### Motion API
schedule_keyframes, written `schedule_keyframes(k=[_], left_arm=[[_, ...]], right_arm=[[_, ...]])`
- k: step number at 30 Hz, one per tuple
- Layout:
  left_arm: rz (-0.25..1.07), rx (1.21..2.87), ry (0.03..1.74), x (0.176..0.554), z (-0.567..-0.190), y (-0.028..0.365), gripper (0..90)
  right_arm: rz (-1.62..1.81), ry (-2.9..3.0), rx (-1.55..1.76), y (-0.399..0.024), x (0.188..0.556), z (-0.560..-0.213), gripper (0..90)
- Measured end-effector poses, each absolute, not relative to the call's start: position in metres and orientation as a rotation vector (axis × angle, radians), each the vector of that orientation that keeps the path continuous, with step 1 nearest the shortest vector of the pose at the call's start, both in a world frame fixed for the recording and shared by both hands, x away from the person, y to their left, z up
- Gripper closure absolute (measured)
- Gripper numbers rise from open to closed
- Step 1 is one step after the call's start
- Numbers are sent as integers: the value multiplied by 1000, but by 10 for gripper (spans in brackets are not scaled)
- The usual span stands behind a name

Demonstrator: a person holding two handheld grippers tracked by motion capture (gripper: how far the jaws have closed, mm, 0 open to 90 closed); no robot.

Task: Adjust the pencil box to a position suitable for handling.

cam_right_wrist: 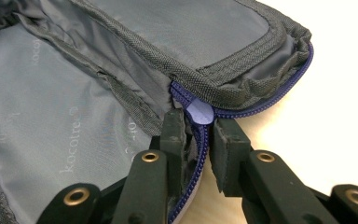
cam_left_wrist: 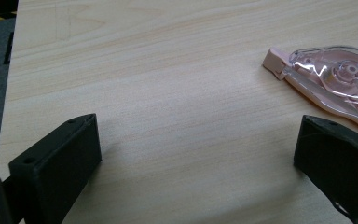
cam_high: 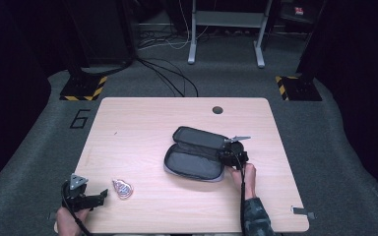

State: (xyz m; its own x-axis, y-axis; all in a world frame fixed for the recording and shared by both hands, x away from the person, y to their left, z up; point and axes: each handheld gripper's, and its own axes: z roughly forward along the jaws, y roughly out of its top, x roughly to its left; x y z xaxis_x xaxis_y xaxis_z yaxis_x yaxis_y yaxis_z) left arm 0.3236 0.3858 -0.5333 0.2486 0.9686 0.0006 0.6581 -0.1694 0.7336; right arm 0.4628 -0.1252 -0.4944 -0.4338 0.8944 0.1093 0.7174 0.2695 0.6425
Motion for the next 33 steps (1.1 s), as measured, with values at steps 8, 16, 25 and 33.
schedule_keyframes(k=[8,16,25,33], left_arm=[[646,1907,1479,324,-533,386,5],[647,1907,1479,324,-533,386,5],[647,1907,1478,324,-533,386,5],[647,1907,1478,324,-533,386,6]], right_arm=[[948,2324,1366,-115,481,-493,765],[972,2407,1228,-102,491,-494,790],[1011,2448,1156,-101,487,-494,821],[1024,2511,1071,-116,479,-493,822]])
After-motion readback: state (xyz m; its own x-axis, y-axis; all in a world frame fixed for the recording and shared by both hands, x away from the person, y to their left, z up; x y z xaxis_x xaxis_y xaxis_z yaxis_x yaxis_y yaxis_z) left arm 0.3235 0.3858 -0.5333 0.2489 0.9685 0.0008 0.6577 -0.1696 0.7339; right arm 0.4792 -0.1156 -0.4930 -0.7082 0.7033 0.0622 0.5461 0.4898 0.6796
